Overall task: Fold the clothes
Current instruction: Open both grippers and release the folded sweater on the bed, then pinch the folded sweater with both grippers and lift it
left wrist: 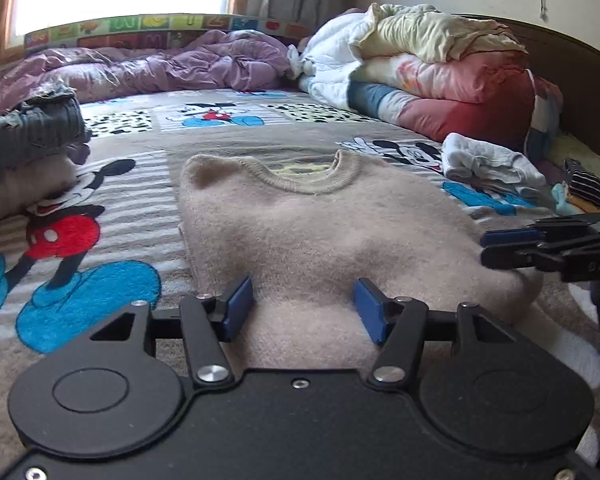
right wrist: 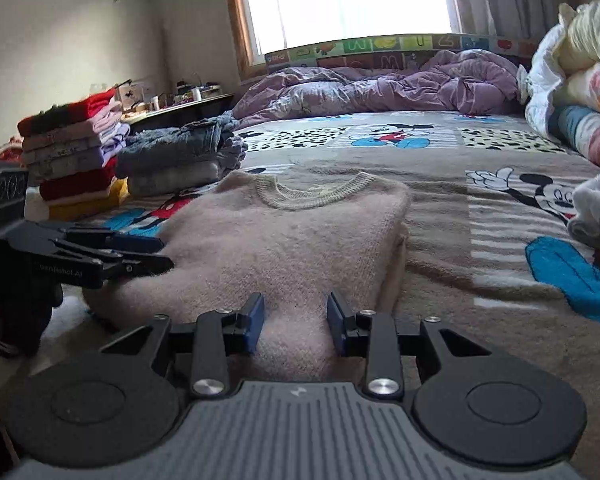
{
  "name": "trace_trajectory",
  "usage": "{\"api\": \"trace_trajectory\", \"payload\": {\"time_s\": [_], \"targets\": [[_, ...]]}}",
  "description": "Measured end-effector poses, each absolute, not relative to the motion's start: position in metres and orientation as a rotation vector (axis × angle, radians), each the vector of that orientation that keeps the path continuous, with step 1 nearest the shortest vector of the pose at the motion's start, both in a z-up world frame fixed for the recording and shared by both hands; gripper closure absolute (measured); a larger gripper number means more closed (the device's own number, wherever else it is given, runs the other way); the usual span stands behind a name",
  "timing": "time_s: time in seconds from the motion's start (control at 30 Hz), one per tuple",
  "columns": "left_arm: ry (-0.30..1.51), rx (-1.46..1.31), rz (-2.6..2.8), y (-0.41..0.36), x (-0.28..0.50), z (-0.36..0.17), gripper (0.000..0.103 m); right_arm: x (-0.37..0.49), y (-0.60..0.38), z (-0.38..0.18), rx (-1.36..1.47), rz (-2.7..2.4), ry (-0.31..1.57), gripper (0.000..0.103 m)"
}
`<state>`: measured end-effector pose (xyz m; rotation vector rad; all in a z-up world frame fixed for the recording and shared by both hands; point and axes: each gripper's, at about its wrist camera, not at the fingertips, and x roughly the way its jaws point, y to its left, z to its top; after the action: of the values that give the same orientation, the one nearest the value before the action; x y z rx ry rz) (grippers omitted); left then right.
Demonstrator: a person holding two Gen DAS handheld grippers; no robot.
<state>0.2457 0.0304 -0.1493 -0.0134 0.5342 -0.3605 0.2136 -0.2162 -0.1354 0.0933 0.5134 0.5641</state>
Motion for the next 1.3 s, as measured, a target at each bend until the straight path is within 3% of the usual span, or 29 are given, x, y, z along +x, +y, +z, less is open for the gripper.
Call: {"api": "trace_trajectory", "payload": {"time_s": [0.07, 0.1, 0.13, 0.2, 0.27, 0.33, 0.53, 0.67, 0.83, 0.97, 1.07, 1.13, 1.3], "targets": [[0.524, -0.079, -0.342, 0.036, 0.235, -0.139, 0.039, 0.205, -0.224, -0.130, 0.153, 0.545, 0.498, 0.066], [0.513, -0.120, -0.337, 0.040, 0.230, -0.134, 0.031, 0.202, -0.229, -0.127, 0.187, 0.533, 0.493, 0.062], [0.502, -0.162, -0.332, 0.044, 0.225, -0.129, 0.026, 0.202, -0.235, -0.126, 0.231, 0.514, 0.496, 0.050], [0.511, -0.243, -0.301, 0.056, 0.222, -0.123, 0.023, 0.206, -0.246, -0.127, 0.315, 0.465, 0.524, 0.039], [0.541, -0.342, -0.275, 0.071, 0.224, -0.127, 0.020, 0.212, -0.257, -0.132, 0.417, 0.441, 0.555, 0.038], [0.579, -0.444, -0.253, 0.085, 0.228, -0.134, 0.020, 0.218, -0.264, -0.138, 0.499, 0.439, 0.574, 0.031], [0.704, -0.690, -0.264, 0.103, 0.249, -0.161, 0.020, 0.247, -0.263, -0.165, 0.635, 0.439, 0.694, 0.025], [0.729, -0.697, -0.286, 0.093, 0.269, -0.165, 0.020, 0.271, -0.252, -0.171, 0.622, 0.438, 0.733, 0.025], [0.738, -0.697, -0.338, 0.083, 0.299, -0.167, 0.020, 0.296, -0.238, -0.172, 0.576, 0.469, 0.748, 0.018], [0.743, -0.691, -0.368, 0.083, 0.309, -0.169, 0.029, 0.308, -0.232, -0.171, 0.542, 0.501, 0.749, 0.023], [0.747, -0.687, -0.388, 0.083, 0.313, -0.171, 0.036, 0.313, -0.233, -0.173, 0.550, 0.530, 0.751, 0.032], [0.745, -0.704, -0.397, 0.085, 0.312, -0.172, 0.045, 0.314, -0.238, -0.177, 0.583, 0.558, 0.746, 0.044], [0.705, -0.773, -0.438, 0.088, 0.306, -0.170, 0.059, 0.307, -0.242, -0.178, 0.644, 0.595, 0.707, 0.058]]}}
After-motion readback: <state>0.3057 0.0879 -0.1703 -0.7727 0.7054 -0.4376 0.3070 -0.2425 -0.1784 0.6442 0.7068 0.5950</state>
